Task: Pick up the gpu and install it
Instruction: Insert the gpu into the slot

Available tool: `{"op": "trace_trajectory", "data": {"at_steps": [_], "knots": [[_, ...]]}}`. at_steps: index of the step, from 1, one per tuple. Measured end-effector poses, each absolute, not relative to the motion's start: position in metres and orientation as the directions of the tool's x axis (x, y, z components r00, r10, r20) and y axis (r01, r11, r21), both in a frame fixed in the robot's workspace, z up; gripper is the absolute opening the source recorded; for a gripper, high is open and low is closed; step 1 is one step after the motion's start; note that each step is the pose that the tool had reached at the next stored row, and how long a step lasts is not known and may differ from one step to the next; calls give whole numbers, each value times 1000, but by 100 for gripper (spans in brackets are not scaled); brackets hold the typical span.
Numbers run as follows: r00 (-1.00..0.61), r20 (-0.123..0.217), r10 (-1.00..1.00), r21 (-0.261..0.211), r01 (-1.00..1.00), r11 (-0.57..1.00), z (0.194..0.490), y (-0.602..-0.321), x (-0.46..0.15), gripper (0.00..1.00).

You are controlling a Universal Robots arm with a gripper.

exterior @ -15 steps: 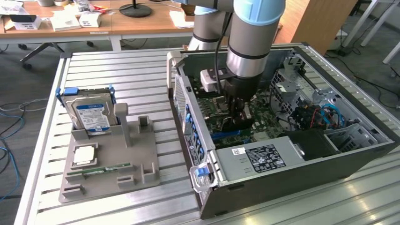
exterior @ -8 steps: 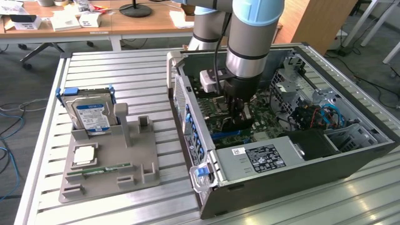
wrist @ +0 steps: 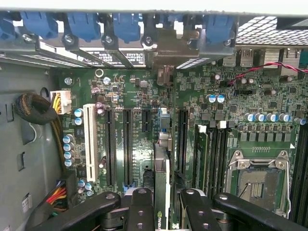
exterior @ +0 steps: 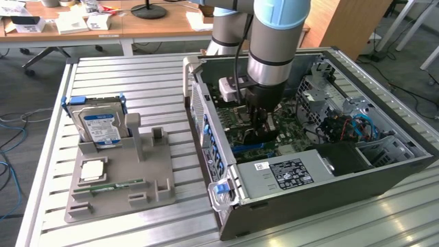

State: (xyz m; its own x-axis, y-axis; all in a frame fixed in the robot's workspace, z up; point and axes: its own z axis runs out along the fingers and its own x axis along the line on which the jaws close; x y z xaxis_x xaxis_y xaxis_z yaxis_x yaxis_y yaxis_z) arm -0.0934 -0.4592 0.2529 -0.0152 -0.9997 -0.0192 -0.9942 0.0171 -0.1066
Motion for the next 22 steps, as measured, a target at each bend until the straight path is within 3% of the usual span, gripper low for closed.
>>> {"op": "trace_trajectory", "data": {"at_steps": [22], "knots": [[-15, -23, -1000, -118, -993, 18, 251, -458, -96, 26]]}}
